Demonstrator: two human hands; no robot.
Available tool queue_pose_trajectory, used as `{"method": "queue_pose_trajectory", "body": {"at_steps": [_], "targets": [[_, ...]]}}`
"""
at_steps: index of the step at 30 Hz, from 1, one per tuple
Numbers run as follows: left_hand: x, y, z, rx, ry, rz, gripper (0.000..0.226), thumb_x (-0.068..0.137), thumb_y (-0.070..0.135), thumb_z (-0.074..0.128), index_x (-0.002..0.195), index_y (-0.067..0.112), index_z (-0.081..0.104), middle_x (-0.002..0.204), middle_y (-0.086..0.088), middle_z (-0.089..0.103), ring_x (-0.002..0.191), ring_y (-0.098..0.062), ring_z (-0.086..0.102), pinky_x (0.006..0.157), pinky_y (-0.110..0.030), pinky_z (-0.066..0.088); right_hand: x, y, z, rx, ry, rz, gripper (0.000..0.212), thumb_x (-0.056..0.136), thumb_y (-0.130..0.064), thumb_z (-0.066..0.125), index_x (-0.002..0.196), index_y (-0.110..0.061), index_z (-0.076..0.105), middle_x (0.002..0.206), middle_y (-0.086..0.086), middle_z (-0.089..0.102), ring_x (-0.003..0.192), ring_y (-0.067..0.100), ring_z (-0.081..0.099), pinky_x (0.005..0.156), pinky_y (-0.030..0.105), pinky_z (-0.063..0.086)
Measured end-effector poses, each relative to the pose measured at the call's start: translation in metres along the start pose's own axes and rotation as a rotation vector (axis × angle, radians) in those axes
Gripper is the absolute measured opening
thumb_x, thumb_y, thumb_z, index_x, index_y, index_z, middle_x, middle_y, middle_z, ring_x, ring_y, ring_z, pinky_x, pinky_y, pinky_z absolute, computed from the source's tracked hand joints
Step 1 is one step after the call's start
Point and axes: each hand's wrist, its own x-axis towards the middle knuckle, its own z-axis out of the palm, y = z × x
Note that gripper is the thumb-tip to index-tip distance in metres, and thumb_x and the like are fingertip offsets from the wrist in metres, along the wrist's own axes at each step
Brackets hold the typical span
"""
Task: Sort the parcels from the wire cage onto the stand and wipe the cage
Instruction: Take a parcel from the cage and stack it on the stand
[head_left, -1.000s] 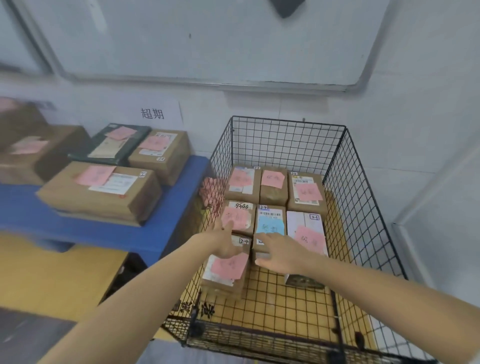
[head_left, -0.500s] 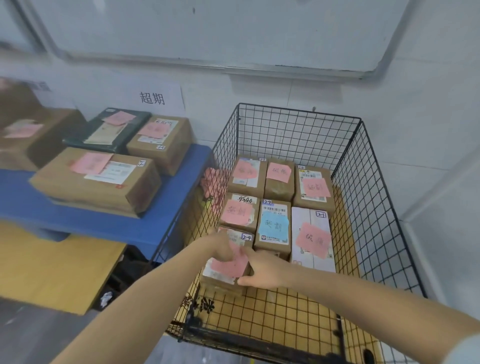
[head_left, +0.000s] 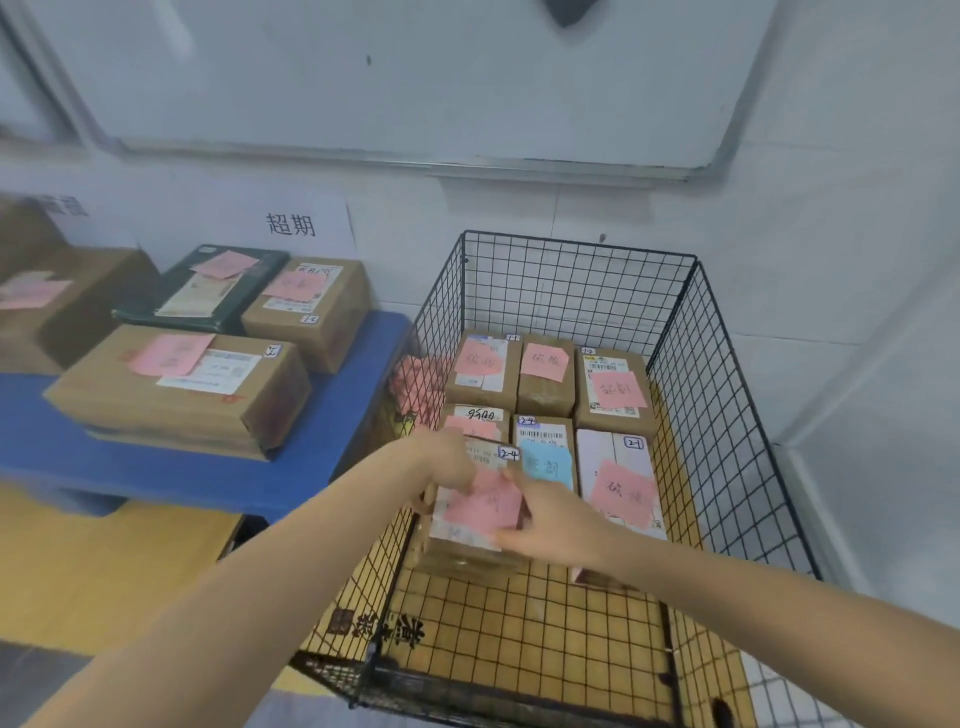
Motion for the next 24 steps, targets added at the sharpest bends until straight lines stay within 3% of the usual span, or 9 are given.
{"method": "queue_pose_trajectory", "body": {"at_steps": [2,3,8,11,13,14,17,20,24], "targets": [[-0.004,0.010,-0.016,-0.018,-0.006,0.044,0.070,0.085,0.004,0.064,0.144,0.025,0.032,0.150,-0.010,0.027,0.122,-0.035,0.045,0.074,-0.042,0.058,-0.005,-0.002,-0.014,-0.001,0.085,-0.015,0.083,0.084,-0.040,0.067,0.151,-0.016,0.025,0.128,0.003,0.058,0.107,0.015,0.059,0.087,0.027,0.052],[-0.007,0.017,-0.023,-0.024,-0.011,0.068,0.070,0.085,0.005,0.065,0.143,0.027,0.033,0.150,-0.009,0.029,0.123,-0.034,0.044,0.071,-0.042,0.058,-0.007,-0.003,-0.021,-0.003,0.122,-0.019,0.080,0.083,-0.041,0.067,0.149,-0.016,0.029,0.130,0.003,0.058,0.109,0.016,0.059,0.090,0.029,0.052],[-0.015,0.053,-0.044,-0.055,-0.018,0.210,0.074,0.086,0.002,0.063,0.146,0.028,0.028,0.149,-0.006,0.026,0.120,-0.029,0.044,0.080,-0.039,0.056,-0.013,0.002,-0.057,0.000,0.265,-0.039,0.061,0.080,-0.039,0.067,0.133,-0.016,0.047,0.112,0.001,0.064,0.102,0.016,0.060,0.086,0.037,0.052],[-0.001,0.067,-0.032,-0.029,0.008,0.270,0.080,0.085,0.005,0.065,0.148,0.030,0.024,0.152,-0.007,0.018,0.115,-0.027,0.046,0.080,-0.036,0.057,-0.013,0.014,-0.071,-0.062,0.280,0.054,0.067,0.084,-0.033,0.066,0.139,-0.009,0.038,0.114,0.008,0.061,0.102,0.022,0.059,0.087,0.036,0.051],[0.016,0.069,-0.014,0.009,0.004,0.296,0.087,0.084,0.010,0.064,0.151,0.035,0.014,0.158,-0.006,0.005,0.122,-0.032,0.046,0.080,-0.035,0.057,-0.012,0.025,-0.073,-0.069,0.236,0.112,0.074,0.086,-0.029,0.065,0.145,-0.006,0.028,0.110,0.007,0.061,0.094,0.019,0.062,0.080,0.034,0.055],[0.024,0.070,-0.005,0.024,0.001,0.306,0.089,0.085,0.011,0.062,0.151,0.036,0.009,0.159,-0.006,-0.002,0.128,-0.036,0.041,0.086,-0.039,0.055,-0.010,0.031,-0.073,-0.063,0.217,0.135,0.079,0.087,-0.026,0.064,0.148,-0.004,0.019,0.109,0.006,0.060,0.092,0.018,0.063,0.077,0.032,0.057],[0.044,0.071,0.020,0.067,0.016,0.333,0.089,0.085,0.015,0.060,0.153,0.030,0.004,0.159,-0.006,-0.005,0.143,-0.042,0.010,0.113,-0.055,0.024,-0.005,0.043,-0.075,-0.017,0.187,0.204,0.086,0.092,-0.020,0.060,0.152,-0.003,0.000,0.119,0.008,0.057,0.097,0.017,0.061,0.079,0.030,0.056],[0.055,0.069,0.027,0.092,0.073,0.347,0.089,0.085,0.014,0.062,0.153,0.024,0.006,0.158,-0.005,0.003,0.142,-0.044,0.005,0.113,-0.055,0.017,0.004,0.049,-0.078,0.000,0.182,0.227,0.086,0.092,-0.024,0.060,0.152,-0.006,0.002,0.124,0.008,0.055,0.103,0.018,0.059,0.084,0.032,0.055],[0.066,0.055,0.024,0.082,0.072,0.406,0.097,0.084,0.029,0.068,0.153,0.022,0.001,0.158,-0.005,0.007,0.144,-0.037,0.009,0.116,-0.053,0.016,0.009,0.051,-0.080,0.002,0.143,0.226,0.083,0.092,-0.026,0.060,0.152,-0.007,0.005,0.131,0.010,0.050,0.111,0.021,0.055,0.087,0.031,0.053]]}}
